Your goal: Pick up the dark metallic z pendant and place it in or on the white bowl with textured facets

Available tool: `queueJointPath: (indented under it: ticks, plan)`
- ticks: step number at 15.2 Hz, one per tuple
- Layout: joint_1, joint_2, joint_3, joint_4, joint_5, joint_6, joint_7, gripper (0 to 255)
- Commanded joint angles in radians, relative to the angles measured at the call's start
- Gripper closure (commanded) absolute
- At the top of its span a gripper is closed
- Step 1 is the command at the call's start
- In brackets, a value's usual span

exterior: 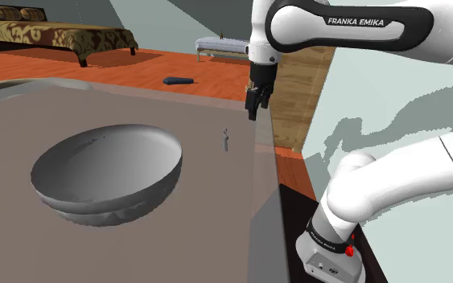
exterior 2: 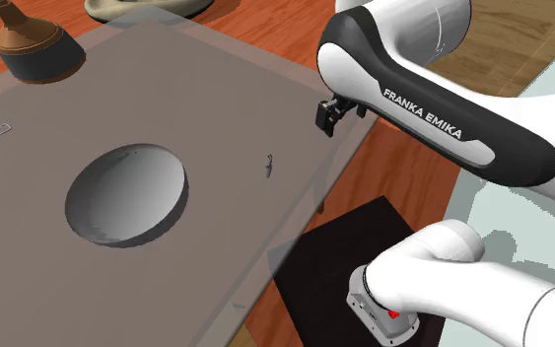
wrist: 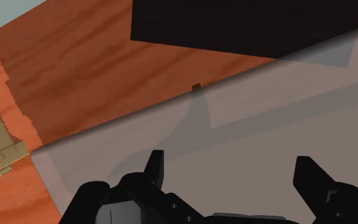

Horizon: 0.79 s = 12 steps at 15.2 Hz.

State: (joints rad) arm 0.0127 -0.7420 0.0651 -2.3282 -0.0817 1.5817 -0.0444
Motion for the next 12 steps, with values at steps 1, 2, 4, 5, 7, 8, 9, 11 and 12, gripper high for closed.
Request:
queueJointPath:
  ticks: [1,2,4,5,7,8,9,11,12]
  plan:
    - [0.0,0.0,0.0,0.0,0.0,0.0,0.0,0]
    - [-0.005,-0.001,0.022,0.006,0.027,-0.023,0.059,0]
    - [-0.015,0.003,0.066,0.024,0.085,-0.066,0.177,0]
    - [-0.021,0.007,0.087,0.035,0.115,-0.085,0.236,0]
    - [-0.033,0.021,0.13,0.061,0.175,-0.118,0.357,0]
    - [-0.04,0.031,0.151,0.076,0.205,-0.132,0.418,0]
    - [-0.047,0.042,0.171,0.093,0.236,-0.143,0.479,0]
    - [-0.063,0.068,0.211,0.128,0.296,-0.162,0.602,0]
    - [-0.071,0.084,0.231,0.147,0.325,-0.168,0.664,0]
